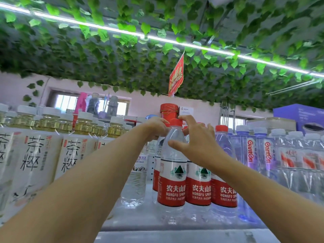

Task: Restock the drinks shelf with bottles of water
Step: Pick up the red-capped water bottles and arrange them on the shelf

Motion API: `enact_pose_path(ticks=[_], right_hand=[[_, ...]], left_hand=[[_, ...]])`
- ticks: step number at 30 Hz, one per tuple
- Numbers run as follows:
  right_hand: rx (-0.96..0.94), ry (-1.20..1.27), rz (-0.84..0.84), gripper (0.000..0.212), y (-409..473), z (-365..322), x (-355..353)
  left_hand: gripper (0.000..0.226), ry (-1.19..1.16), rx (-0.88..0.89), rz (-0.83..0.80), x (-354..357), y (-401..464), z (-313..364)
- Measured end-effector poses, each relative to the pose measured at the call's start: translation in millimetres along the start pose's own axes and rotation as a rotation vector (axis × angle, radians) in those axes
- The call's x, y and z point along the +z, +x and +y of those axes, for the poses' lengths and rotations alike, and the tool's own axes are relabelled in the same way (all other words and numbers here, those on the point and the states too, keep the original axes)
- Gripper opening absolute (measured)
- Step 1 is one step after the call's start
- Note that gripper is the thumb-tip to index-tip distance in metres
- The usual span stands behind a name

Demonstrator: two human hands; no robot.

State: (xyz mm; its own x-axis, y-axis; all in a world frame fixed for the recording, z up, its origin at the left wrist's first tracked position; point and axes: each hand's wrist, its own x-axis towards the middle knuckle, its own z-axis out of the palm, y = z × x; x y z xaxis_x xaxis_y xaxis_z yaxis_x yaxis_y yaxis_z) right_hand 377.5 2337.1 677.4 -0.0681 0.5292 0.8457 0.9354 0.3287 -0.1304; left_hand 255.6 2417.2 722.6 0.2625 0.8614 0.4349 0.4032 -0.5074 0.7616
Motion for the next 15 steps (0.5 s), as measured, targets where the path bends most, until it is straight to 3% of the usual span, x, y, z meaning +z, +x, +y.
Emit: enact_pose_path(ticks=[5, 15], right_hand=[[-0.003, 0.04, 0.004, 0.073, -1.5, 2.4, 1.4], [-0.014, 0.051, 0.034, 0.073, -1.4, 3.5, 2.7]], left_hand=[[0.024, -0.016, 0.016, 0.04, 0.6, -4.8, 1.4], [0.028, 0.028, -0.021, 0.055, 2.4, 2.7, 4.8]])
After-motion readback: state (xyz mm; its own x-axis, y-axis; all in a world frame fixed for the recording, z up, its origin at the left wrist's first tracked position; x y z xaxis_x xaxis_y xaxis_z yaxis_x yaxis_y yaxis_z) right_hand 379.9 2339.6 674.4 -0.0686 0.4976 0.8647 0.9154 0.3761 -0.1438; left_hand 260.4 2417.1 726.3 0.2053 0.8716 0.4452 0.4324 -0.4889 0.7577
